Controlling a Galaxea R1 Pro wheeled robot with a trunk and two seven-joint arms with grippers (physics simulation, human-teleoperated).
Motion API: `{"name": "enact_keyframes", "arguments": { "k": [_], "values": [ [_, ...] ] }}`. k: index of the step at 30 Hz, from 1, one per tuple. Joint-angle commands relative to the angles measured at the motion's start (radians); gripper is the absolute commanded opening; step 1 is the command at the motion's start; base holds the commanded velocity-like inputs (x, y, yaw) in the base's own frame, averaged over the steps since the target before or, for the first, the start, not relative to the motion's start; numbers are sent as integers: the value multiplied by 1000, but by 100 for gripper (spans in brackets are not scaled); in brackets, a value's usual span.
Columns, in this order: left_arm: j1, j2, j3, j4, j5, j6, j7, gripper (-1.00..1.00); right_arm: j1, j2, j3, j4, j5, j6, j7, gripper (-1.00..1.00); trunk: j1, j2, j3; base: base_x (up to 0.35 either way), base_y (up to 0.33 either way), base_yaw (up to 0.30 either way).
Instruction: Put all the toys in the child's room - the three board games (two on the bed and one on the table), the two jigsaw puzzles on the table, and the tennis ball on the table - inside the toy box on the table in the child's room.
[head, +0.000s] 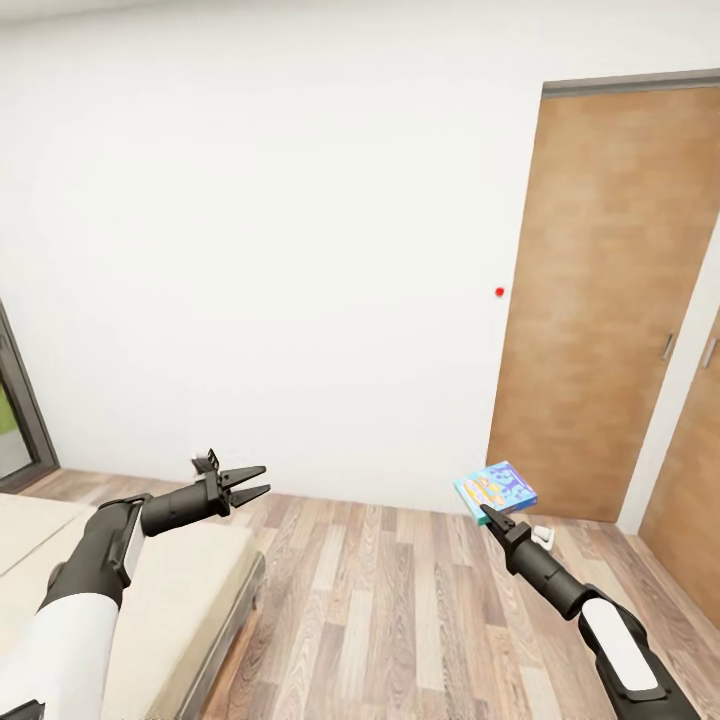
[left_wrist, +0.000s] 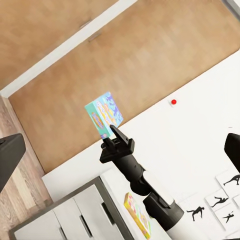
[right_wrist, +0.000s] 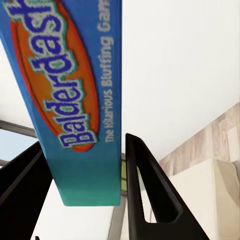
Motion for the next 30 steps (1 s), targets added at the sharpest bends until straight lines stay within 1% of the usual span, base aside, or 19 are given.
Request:
{"name": "enact_keyframes", "arguments": {
  "k": [1,14,22,30],
  "values": [
    [-1,-1,3,0,-10,10,-8,100,0,0,-2,1,-6,8,1,-100,0,-1,-2,0,0,-13],
    [-1,-1,1,0,-10,10,-8,100,0,0,-2,1,-6,7,1,-100,0,-1,-21,0,0,-109],
    [-1,-1,2,0,-10,10,-8,100,0,1,-2,1,-6,2,1,-100,0,-1,-24,0,0,-74],
    [-1,-1,2,0,-10,10,-8,100,0,1,-2,1,-6,3,2,-100,0,-1,-24,0,0,-225]
  ]
}}
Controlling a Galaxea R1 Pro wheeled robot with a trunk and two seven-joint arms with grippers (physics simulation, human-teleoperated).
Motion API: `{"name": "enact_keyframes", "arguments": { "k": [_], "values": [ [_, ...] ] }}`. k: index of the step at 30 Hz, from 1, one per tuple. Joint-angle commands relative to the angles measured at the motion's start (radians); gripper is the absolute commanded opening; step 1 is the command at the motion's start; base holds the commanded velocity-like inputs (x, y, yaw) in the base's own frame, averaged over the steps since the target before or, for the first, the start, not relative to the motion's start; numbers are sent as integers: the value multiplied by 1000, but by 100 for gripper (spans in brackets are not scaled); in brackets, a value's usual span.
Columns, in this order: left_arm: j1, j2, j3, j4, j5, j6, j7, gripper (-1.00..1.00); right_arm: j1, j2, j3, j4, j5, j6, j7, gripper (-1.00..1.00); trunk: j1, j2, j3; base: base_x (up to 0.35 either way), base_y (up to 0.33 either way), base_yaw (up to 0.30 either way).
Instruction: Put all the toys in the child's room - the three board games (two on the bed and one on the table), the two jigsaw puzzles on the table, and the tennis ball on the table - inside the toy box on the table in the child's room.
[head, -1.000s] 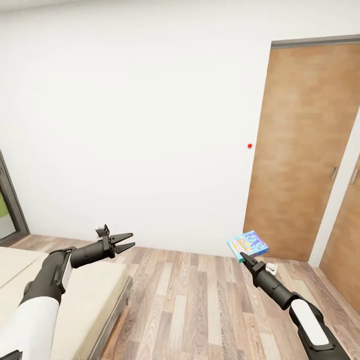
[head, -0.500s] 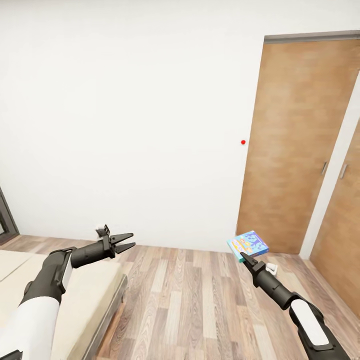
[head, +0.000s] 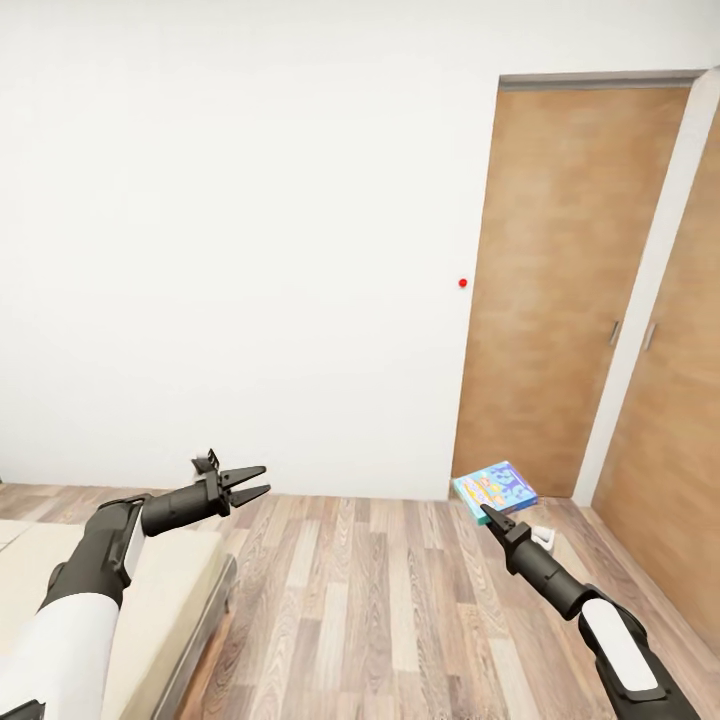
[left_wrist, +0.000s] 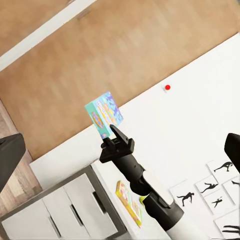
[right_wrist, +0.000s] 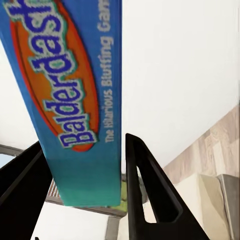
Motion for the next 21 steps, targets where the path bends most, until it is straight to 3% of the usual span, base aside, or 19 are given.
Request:
{"name": "enact_keyframes", "arguments": {
  "k": [1,21],
  "values": [
    [0,-1,3,-1,-11,11,-9,100,-1,0,-2,1,-6,8,1,-100,0,-1,0,0,0,-260],
    [0,0,4,-1,-11,11,-9,100,-1,1,-2,1,-6,8,1,-100,0,-1,0,0,0,-266]
  ]
}}
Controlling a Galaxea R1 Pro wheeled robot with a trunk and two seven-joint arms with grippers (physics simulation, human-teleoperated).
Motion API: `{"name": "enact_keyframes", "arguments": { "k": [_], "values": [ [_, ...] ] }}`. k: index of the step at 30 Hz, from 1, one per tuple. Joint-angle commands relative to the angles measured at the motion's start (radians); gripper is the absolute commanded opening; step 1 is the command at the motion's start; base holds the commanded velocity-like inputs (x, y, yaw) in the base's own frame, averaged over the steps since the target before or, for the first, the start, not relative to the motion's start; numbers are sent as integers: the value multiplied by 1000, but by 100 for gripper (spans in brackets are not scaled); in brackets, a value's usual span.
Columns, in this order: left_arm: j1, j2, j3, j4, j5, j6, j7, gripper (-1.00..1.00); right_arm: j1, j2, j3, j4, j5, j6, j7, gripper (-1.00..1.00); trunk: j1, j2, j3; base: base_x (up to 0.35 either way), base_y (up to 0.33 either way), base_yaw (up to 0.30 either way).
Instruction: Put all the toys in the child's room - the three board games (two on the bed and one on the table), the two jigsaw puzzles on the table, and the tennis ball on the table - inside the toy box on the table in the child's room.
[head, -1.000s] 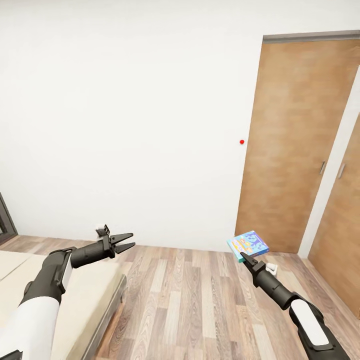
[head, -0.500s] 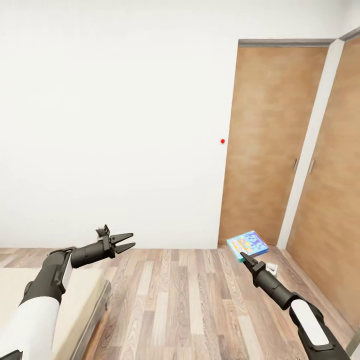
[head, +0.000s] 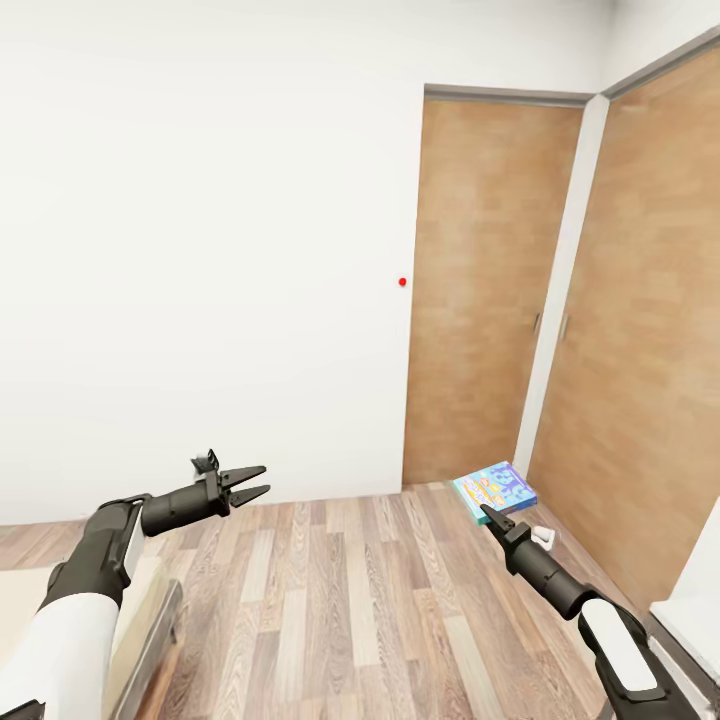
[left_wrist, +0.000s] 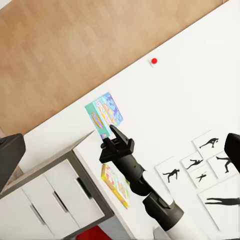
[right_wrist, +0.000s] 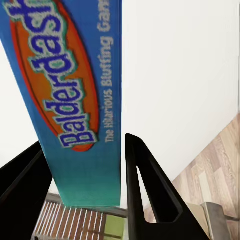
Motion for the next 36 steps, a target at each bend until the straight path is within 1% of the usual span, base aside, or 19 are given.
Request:
{"name": "enact_keyframes", "arguments": {
  "k": [1,32,36],
  "values": [
    [0,0,2,-1,-11,11,-9,100,-1,0,-2,1,-9,9,1,-100,0,-1,0,0,0,-267],
    [0,0,6,-1,-10,11,-9,100,-1,2,-2,1,-6,7,2,-100,0,-1,0,0,0,-267],
    [0,1,6,-1,-9,11,-9,100,0,2,-2,1,-6,7,2,-100,0,-1,0,13,67,-267]
  ]
}}
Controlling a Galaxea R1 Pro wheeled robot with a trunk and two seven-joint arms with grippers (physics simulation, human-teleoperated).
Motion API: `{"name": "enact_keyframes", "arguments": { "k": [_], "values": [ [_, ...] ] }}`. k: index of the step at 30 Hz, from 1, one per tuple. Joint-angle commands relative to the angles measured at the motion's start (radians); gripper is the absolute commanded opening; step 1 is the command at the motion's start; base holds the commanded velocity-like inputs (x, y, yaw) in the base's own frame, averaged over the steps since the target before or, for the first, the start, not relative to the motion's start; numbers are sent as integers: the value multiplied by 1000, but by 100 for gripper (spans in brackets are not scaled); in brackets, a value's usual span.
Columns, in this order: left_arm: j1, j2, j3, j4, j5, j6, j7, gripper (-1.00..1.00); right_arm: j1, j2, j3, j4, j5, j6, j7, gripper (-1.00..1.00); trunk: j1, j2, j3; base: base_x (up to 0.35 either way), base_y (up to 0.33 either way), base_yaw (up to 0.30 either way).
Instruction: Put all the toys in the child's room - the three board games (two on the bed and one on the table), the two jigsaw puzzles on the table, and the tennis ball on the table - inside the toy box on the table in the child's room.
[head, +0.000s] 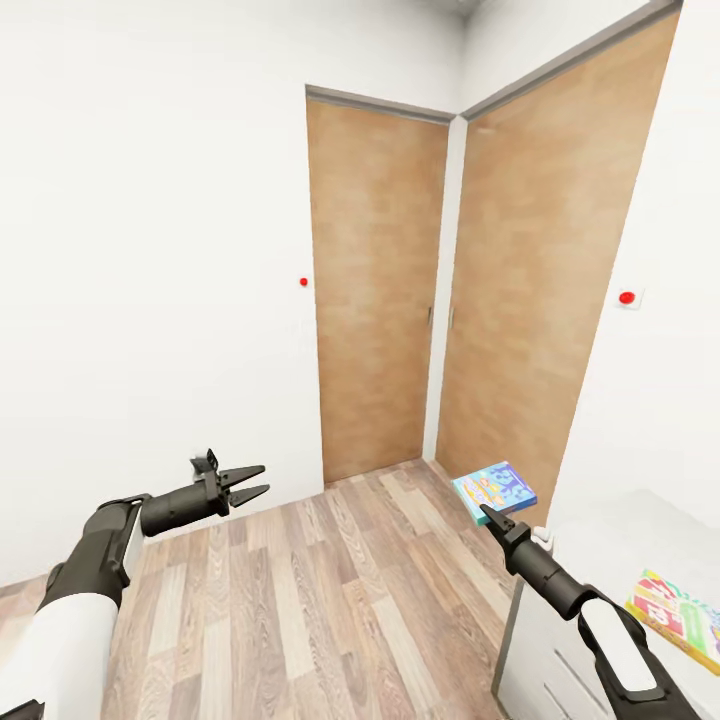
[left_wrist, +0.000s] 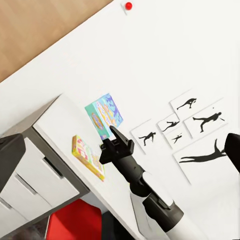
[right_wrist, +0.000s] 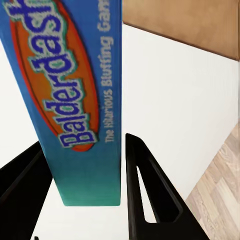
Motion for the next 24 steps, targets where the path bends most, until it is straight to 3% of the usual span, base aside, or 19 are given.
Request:
{"name": "enact_keyframes", "arguments": {
  "k": [1,7,24],
  "values": [
    [0,0,3,-1,-10,10,-9,100,-1,0,-2,1,-7,8,0,-100,0,-1,0,46,161,-267],
    [0,0,3,-1,-10,10,-9,100,-1,0,-2,1,-7,8,0,-100,0,-1,0,72,205,-267],
    [0,1,3,-1,-10,10,-9,100,-2,2,-2,1,-6,8,0,-100,0,-1,0,33,82,-267]
  ]
}}
